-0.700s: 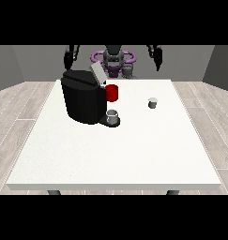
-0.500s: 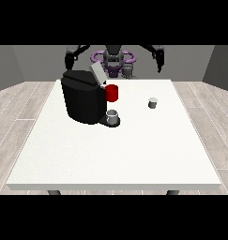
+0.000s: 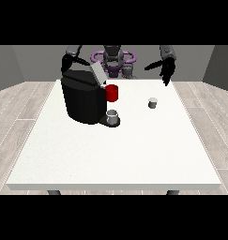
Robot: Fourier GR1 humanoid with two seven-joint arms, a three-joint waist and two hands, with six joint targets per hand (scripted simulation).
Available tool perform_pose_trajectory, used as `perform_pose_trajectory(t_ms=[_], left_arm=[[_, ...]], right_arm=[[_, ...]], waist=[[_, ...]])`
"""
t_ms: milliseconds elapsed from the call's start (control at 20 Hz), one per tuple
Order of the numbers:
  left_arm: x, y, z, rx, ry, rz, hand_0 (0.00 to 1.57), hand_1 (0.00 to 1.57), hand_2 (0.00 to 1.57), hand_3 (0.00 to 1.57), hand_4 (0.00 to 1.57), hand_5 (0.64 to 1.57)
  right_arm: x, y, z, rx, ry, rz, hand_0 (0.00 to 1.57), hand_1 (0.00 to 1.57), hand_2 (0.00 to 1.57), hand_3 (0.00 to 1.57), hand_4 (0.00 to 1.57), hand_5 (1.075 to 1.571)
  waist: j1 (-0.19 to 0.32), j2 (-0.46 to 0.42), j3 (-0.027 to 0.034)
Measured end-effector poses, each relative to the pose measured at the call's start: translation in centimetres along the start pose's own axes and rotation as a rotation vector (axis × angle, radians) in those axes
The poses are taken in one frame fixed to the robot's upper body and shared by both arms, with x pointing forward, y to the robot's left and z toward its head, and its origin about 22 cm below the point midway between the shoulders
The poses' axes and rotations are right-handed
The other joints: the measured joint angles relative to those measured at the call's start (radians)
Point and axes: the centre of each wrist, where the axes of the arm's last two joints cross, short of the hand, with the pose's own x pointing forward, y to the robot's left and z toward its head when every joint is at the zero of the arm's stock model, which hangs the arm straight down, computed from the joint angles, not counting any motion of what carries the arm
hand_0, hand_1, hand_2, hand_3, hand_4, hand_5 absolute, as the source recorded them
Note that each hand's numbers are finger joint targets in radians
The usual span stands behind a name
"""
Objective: Insert the coffee pod into the coffee machine and close the lid
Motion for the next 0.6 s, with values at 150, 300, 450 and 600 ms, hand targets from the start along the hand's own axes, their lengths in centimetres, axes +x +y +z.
perform_pose_trajectory(t_ms=[150,300,450,600], left_arm=[[-0.2,1.8,-1.0,-0.009,0.033,-0.074,0.00,0.00,0.00,0.00,0.00,1.571],[-1.5,2.9,-1.3,-0.030,0.071,-0.123,0.00,0.00,0.00,0.00,0.00,1.571],[-2.3,3.1,-2.1,-0.047,0.100,-0.156,0.00,0.00,0.00,0.00,0.00,1.571],[-2.8,3.9,-2.6,-0.067,0.111,-0.199,0.00,0.00,0.00,0.00,0.00,1.571]], right_arm=[[1.1,0.8,-0.6,0.012,-0.043,0.013,0.00,0.00,0.00,0.00,0.00,1.571],[1.8,1.5,-0.6,0.024,-0.061,0.014,0.00,0.00,0.00,0.00,0.00,1.571],[2.0,2.6,-0.6,0.037,-0.063,0.001,0.00,0.00,0.00,0.00,0.00,1.571],[2.2,2.9,-1.0,0.019,-0.059,-0.007,0.00,0.00,0.00,0.00,0.00,1.571]], waist=[[-0.032,0.039,-0.0003],[-0.051,0.064,-0.0003],[-0.065,0.085,-0.0005],[-0.059,0.103,-0.0005]])
